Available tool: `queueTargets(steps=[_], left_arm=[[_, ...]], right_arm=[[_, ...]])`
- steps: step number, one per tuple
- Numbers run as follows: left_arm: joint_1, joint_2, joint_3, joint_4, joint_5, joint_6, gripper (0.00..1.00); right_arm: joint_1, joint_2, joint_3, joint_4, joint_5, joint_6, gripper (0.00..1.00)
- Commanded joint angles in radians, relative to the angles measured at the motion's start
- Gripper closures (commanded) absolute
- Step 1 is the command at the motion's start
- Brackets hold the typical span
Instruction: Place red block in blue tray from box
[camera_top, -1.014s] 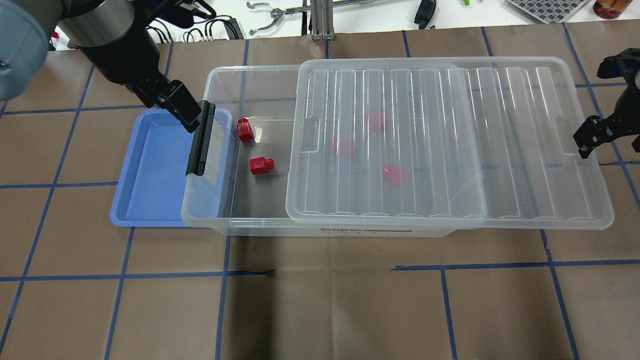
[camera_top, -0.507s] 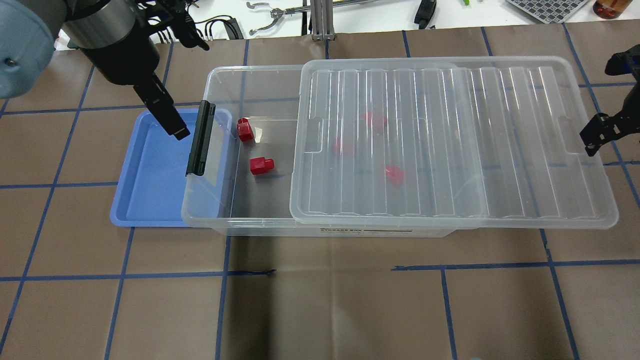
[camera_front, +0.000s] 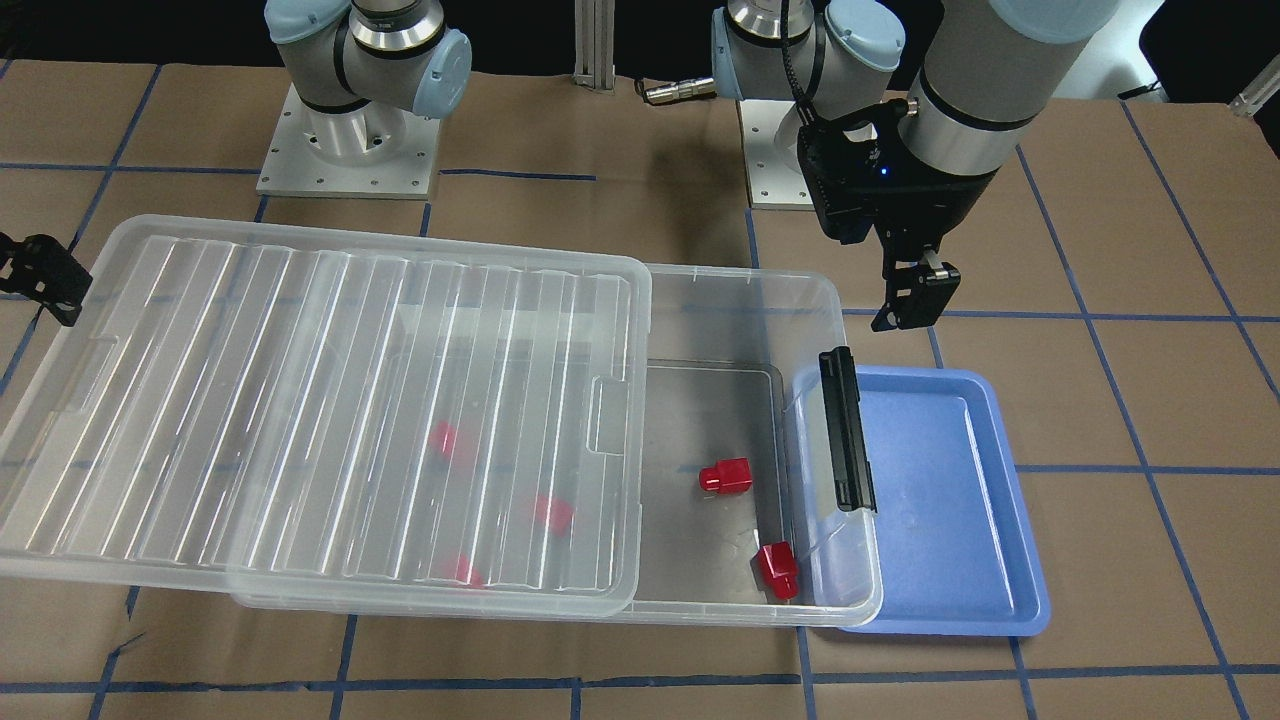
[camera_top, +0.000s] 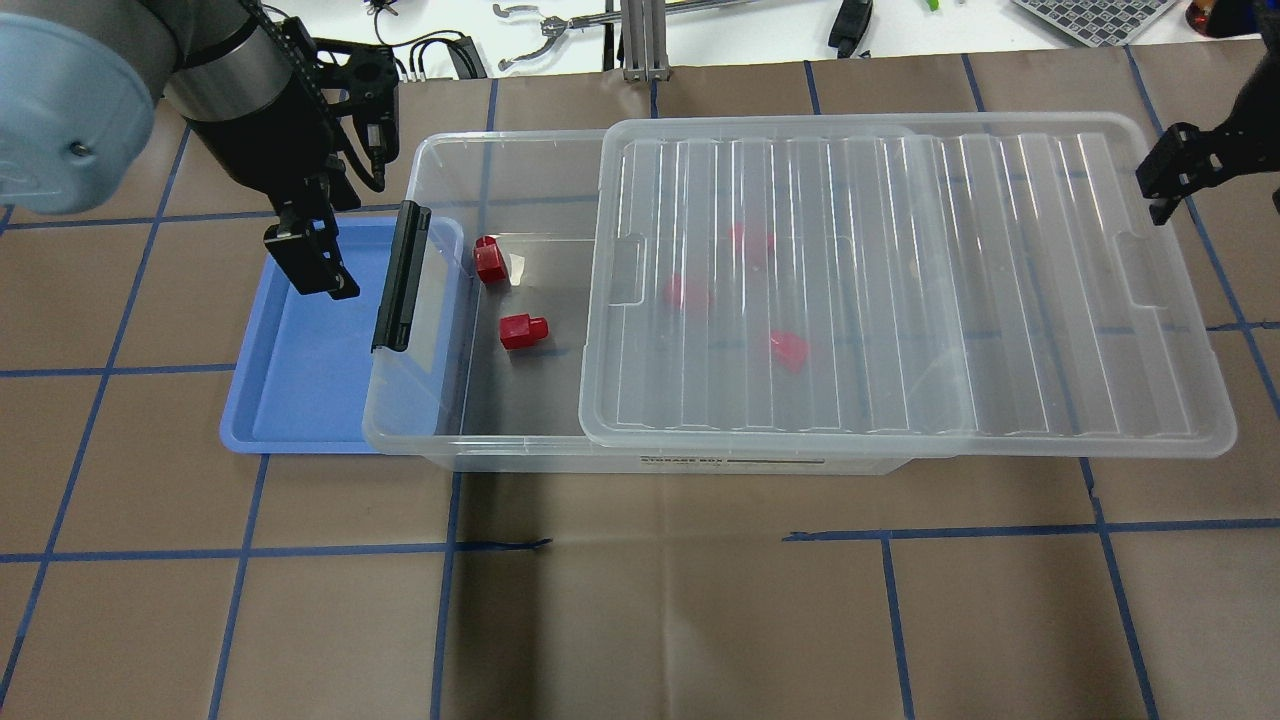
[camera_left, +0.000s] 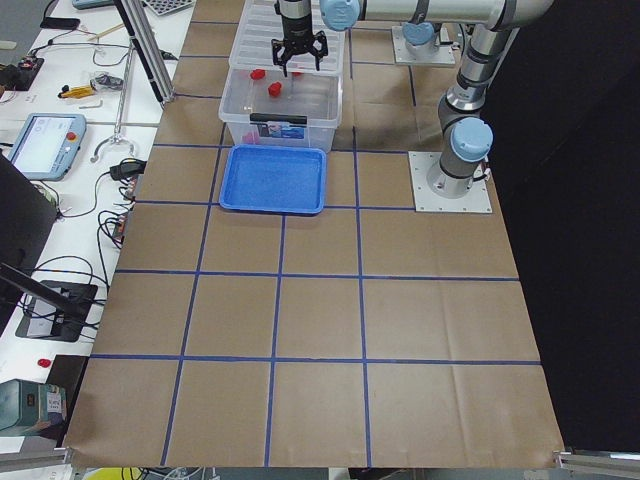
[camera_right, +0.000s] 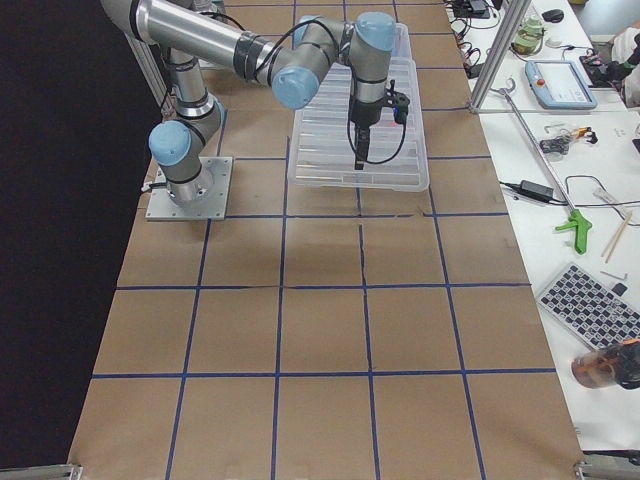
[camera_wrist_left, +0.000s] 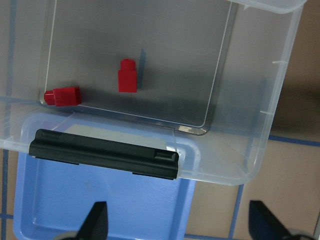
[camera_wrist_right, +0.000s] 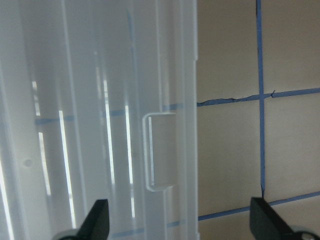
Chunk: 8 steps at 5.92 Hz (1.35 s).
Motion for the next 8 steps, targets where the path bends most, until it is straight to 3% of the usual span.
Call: queueTargets(steps=[1,2,3,5,6,7,8], left_arm=[[-0.010,-0.034,0.007,0.031,0.002,0.123,0.03],[-0.012,-0.042,0.005,0.069,-0.018,0.122,0.03],[-0.012,-0.036,-0.013,0.068,-0.047,0.116,0.02],[-0.012,-0.068,-0.134,0.253,-0.130,0.093,0.02],[-0.024,-0.093,-0.187,0.352,-0.128,0.079,0.02],[-0.056,-0.120,-0.217,0.414,-0.128,0.068,0.02],[-0.072,-0.177,-0.219,0.418,-0.130,0.055,0.02]], right_arm=[[0.124,0.009,-0.129,0.158,0.004,0.190,0.00],[0.188,0.010,-0.161,0.200,0.011,0.272,0.00],[0.222,0.010,-0.183,0.233,0.075,0.338,0.00],[0.306,0.012,-0.186,0.241,0.100,0.429,0.00],[0.337,0.016,-0.186,0.241,0.108,0.443,0.00],[0.338,0.016,-0.182,0.243,0.179,0.431,0.00],[0.336,0.019,-0.176,0.243,0.181,0.402,0.00]])
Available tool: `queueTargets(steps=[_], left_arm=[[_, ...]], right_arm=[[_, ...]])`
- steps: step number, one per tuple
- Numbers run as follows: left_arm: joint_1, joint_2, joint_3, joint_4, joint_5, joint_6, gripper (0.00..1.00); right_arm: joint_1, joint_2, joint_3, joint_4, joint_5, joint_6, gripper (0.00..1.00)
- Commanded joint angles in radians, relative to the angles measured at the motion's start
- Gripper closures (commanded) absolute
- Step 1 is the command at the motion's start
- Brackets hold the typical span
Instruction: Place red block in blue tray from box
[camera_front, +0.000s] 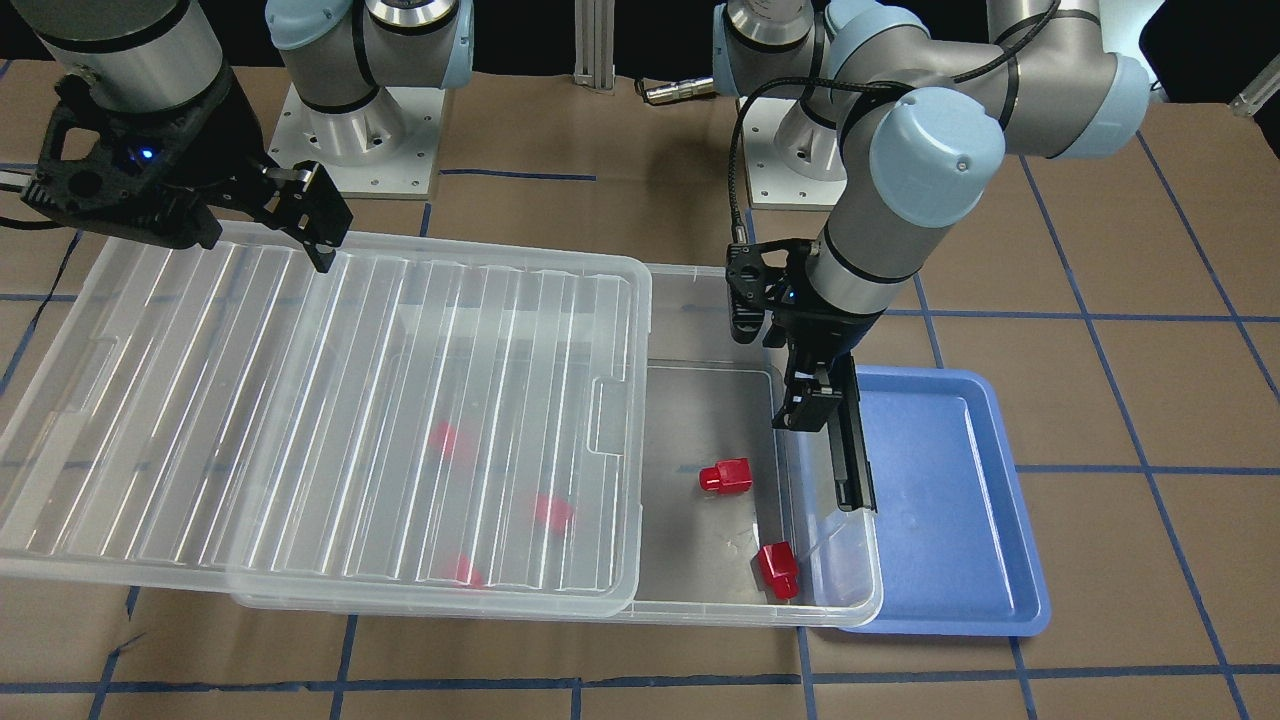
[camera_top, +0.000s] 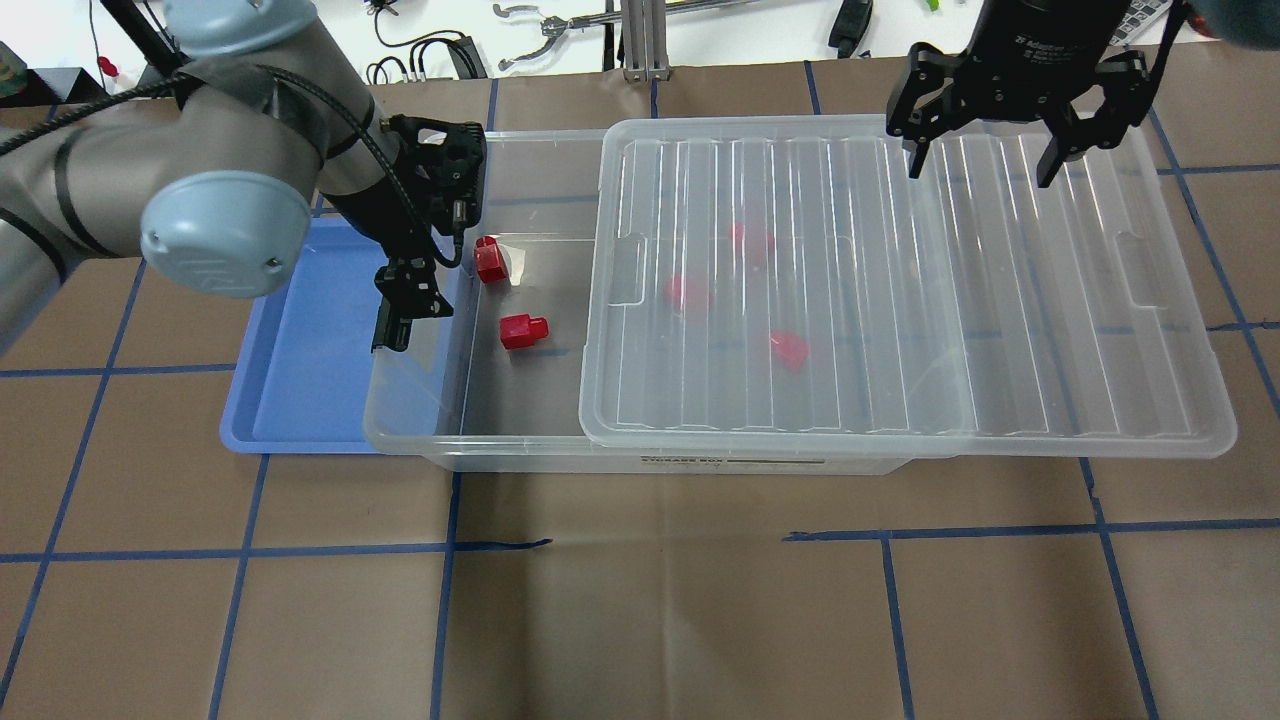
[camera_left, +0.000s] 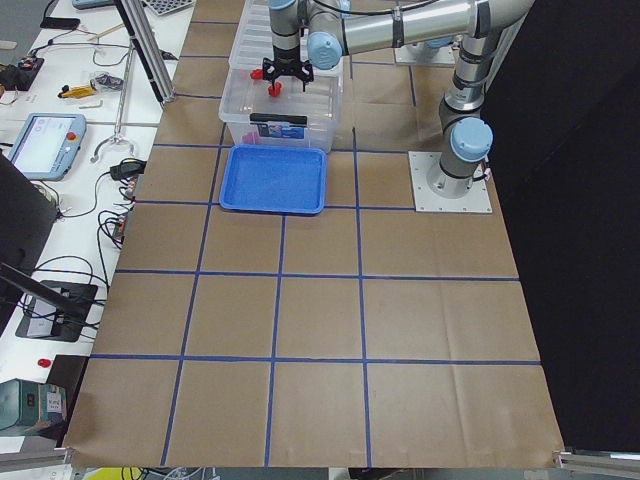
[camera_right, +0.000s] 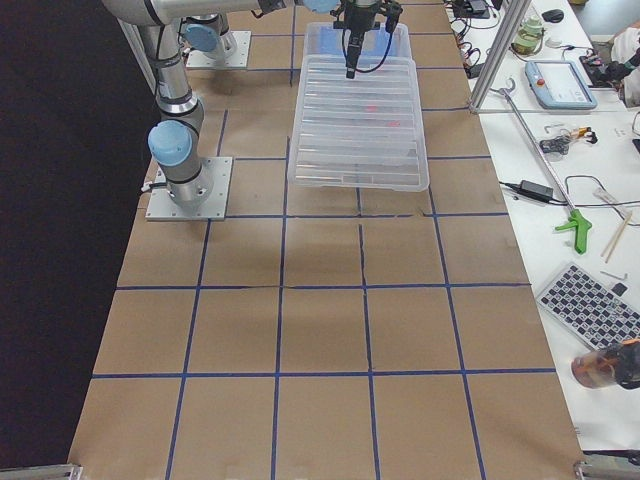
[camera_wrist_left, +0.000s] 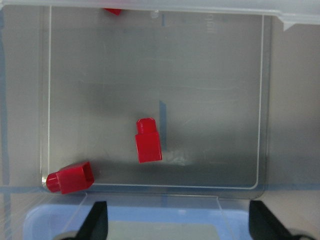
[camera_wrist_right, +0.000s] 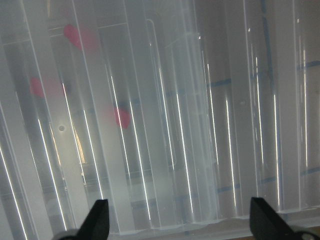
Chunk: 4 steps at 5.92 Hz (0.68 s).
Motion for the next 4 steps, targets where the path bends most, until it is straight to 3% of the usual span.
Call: queueTargets(steps=[1,3,4], left_arm=[[-0.026,-0.084,-0.013,0.046,0.000,-0.014,0.02],[-0.023,-0.168,-0.010,0.070,0.011,-0.011,0.02],[-0.023,-0.216,-0.023,0.183,0.011,-0.013,0.02]], right_arm=[[0.001,0.002,0.011,-0.006,0.011,-0.065,0.00],[-0.001,0.001,0.014,-0.007,0.003,-0.064,0.00],[-0.001,0.001,0.014,-0.009,0.003,-0.064,0.00]])
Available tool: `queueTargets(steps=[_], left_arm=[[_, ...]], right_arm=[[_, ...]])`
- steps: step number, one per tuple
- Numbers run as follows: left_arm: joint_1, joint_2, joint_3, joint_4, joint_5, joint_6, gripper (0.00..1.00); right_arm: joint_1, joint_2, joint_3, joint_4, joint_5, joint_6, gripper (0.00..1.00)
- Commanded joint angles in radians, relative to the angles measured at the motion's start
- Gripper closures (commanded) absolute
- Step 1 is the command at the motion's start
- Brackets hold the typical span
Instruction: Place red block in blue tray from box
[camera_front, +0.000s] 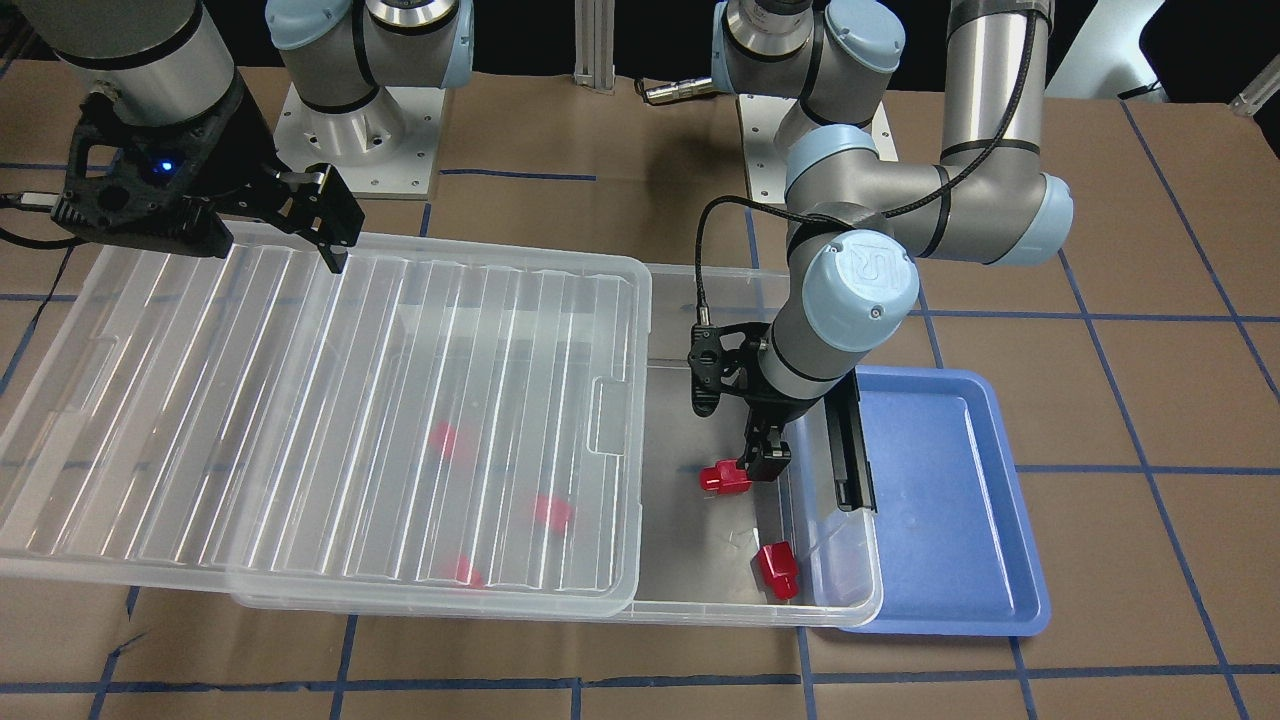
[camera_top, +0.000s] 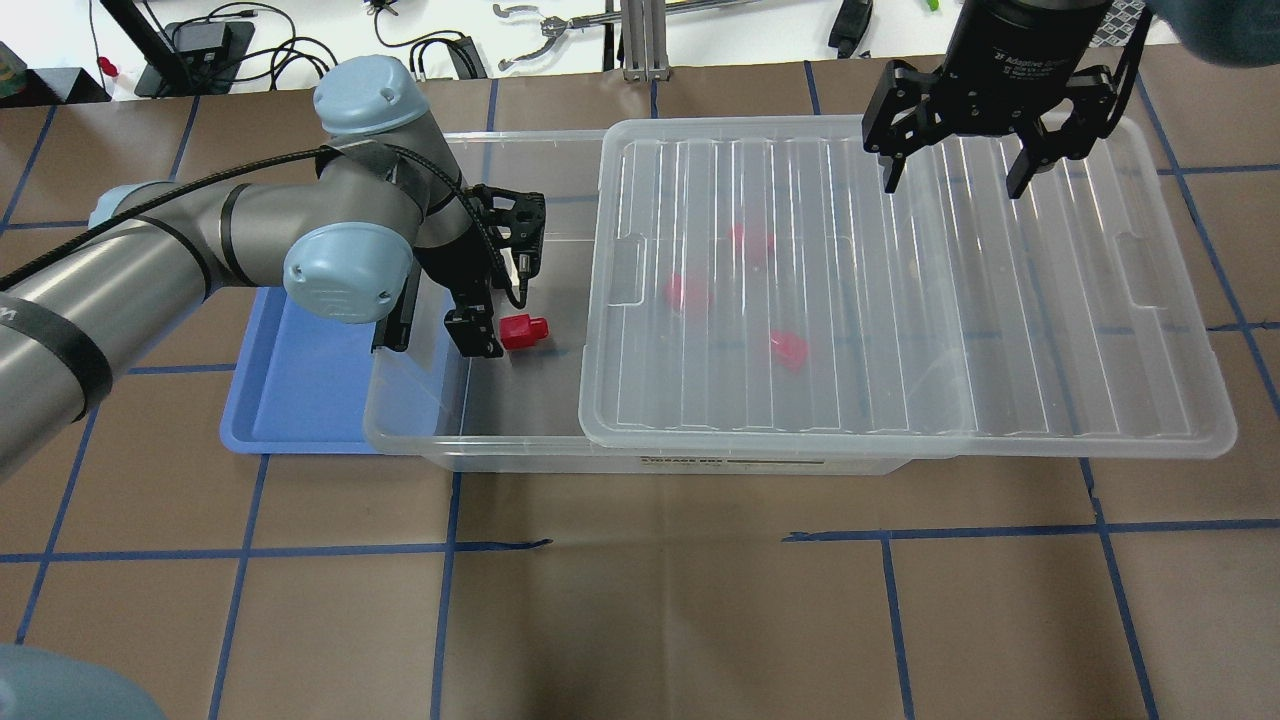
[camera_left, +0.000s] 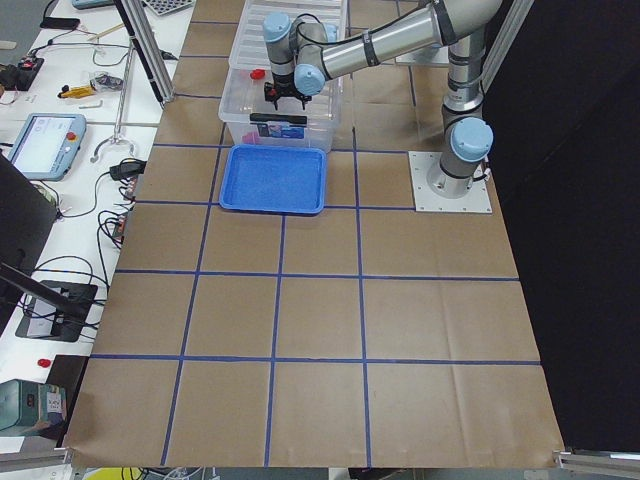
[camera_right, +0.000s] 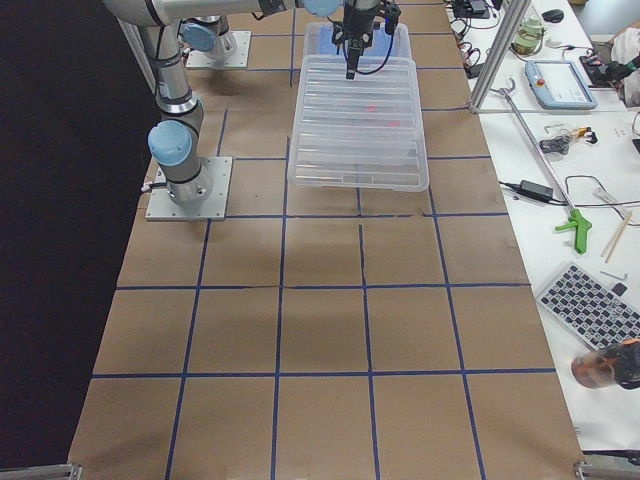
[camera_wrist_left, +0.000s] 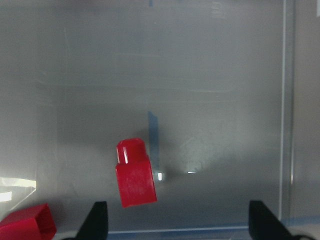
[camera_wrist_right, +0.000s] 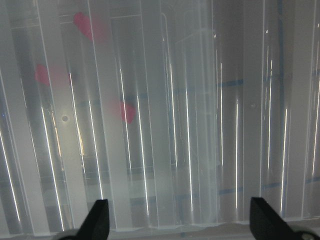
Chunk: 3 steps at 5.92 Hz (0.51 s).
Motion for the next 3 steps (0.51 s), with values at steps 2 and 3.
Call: queueTargets(steps=[2,3], left_arm=[[0.000,-0.079,-0.019,0.148,0.000,-0.003,0.02],[-0.002,-0.091,-0.037,0.182,0.000,-0.003,0.02]], right_arm=[[0.000,0.000,0.002,0.003,0.002,-0.001,0.00],[0.000,0.000,0.002,0.005,0.002,-0.001,0.00]])
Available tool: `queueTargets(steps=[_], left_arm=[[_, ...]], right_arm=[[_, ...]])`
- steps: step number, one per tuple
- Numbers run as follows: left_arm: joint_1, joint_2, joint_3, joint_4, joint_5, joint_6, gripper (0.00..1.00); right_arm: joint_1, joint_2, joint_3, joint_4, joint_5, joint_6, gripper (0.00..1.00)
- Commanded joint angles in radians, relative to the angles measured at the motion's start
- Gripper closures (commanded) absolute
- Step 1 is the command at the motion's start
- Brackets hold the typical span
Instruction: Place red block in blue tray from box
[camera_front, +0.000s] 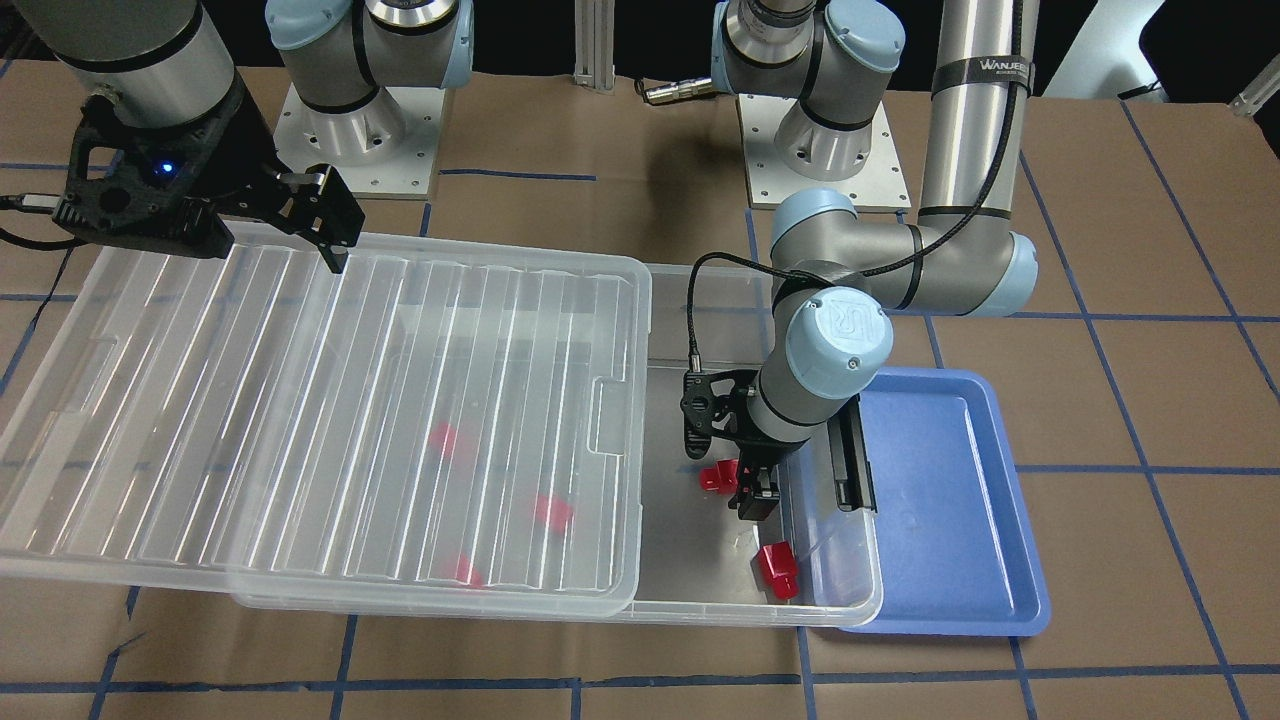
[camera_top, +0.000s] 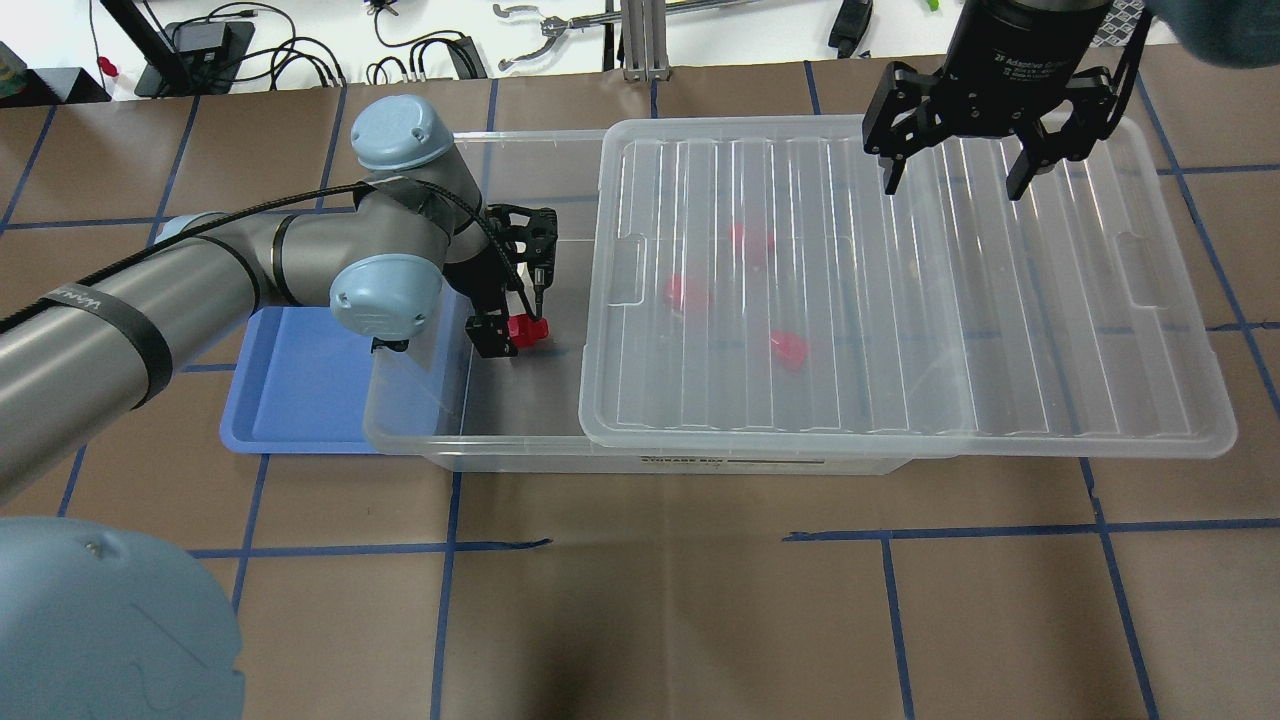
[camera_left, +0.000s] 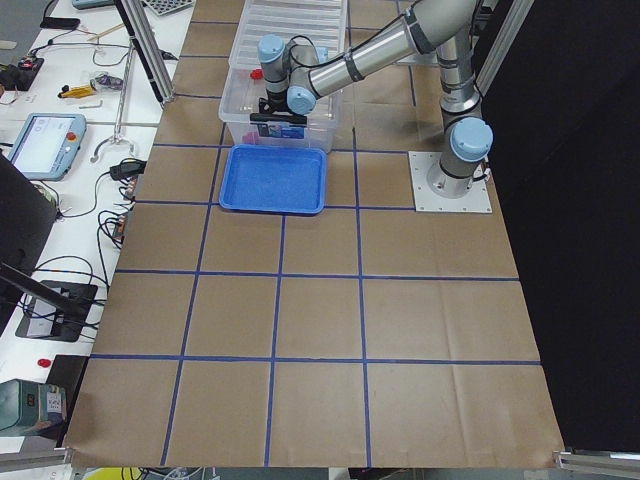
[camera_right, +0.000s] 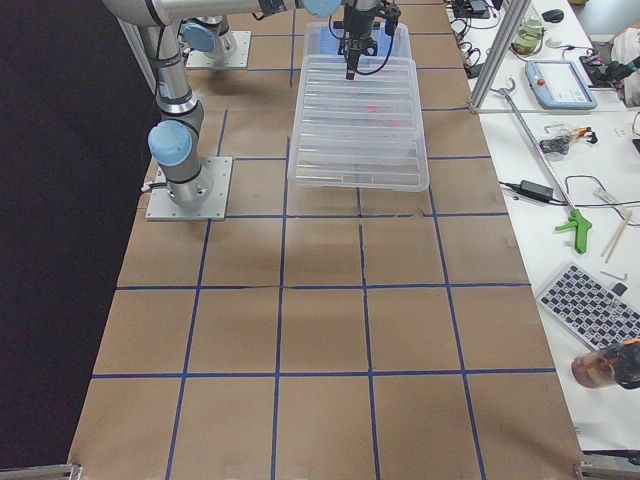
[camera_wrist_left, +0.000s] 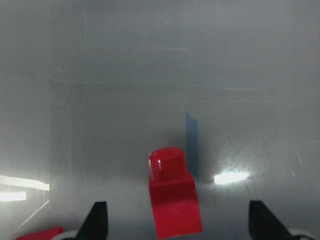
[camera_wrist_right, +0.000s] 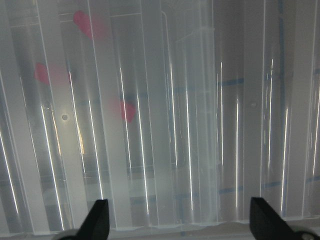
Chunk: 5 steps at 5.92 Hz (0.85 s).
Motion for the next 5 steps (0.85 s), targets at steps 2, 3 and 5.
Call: queueTargets(steps=[2,3,5], left_arm=[[0.001,-0.037,-0.033,0.080,-0.002,0.000,0.04],[0.001,-0.038,-0.033,0.082,-0.002,0.000,0.11],[-0.001,-0.037,-0.034,0.114,0.002,-0.027,0.79]], right_arm=[[0.000,0.000,0.005,0.005,0.002,0.002,0.00],[-0.002,-0.001,0.011,0.003,0.002,0.002,0.00],[-0.002,-0.002,0.011,0.002,-0.001,0.000,0.00]])
